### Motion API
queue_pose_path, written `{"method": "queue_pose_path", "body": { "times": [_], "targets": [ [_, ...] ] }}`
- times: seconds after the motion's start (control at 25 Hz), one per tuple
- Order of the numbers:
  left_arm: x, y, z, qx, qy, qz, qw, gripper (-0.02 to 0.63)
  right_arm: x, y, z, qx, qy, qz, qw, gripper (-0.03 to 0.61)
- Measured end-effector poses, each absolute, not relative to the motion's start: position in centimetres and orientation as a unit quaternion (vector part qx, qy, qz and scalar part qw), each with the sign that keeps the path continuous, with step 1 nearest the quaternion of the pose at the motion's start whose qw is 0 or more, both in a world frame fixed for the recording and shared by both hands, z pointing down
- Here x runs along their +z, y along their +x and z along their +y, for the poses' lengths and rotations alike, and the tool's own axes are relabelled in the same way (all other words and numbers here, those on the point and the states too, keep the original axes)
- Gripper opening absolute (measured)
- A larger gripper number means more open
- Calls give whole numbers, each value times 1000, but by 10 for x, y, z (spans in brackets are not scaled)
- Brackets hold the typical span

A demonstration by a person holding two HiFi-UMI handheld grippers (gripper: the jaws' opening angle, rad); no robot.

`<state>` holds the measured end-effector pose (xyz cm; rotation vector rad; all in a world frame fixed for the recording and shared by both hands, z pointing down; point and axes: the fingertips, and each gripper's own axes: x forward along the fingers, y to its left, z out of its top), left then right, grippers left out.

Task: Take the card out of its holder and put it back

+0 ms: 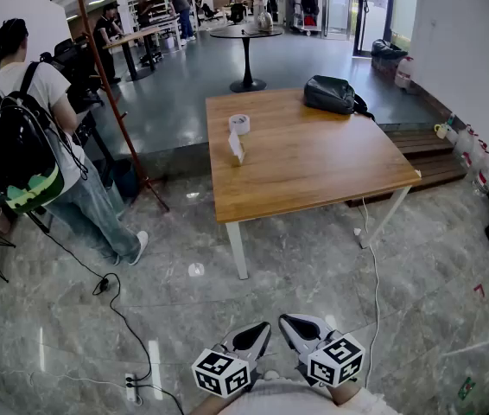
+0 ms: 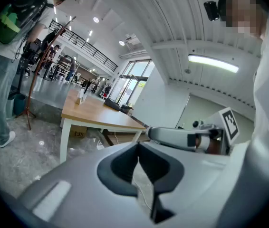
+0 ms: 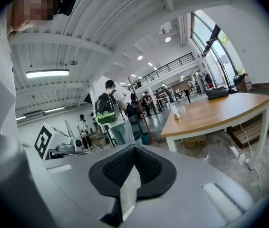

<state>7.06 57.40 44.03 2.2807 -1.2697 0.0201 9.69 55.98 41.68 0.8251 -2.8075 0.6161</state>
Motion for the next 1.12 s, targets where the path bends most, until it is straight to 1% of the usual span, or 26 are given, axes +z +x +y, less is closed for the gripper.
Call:
{"method": "queue_pose_path", "body": {
  "times": [0.24, 0.52, 0.72, 0.96, 1.12],
  "targets": [
    [449, 80, 553, 10, 842, -465, 275, 8, 432, 109, 532, 223, 284, -929, 80, -3],
    [472, 73, 508, 23, 841, -452, 296, 8, 453, 92, 484, 248, 278, -925, 82, -2],
    [473, 45, 444, 27, 846, -442, 297, 9, 459, 66, 425, 253, 287, -920, 89, -3],
    [451, -4, 339, 36, 861, -423, 279, 8, 444, 22, 315, 249, 310, -914, 82, -3],
    [447, -36, 276, 40, 864, -417, 280, 9, 434, -10, 246, 245, 323, -911, 69, -3]
  ]
}}
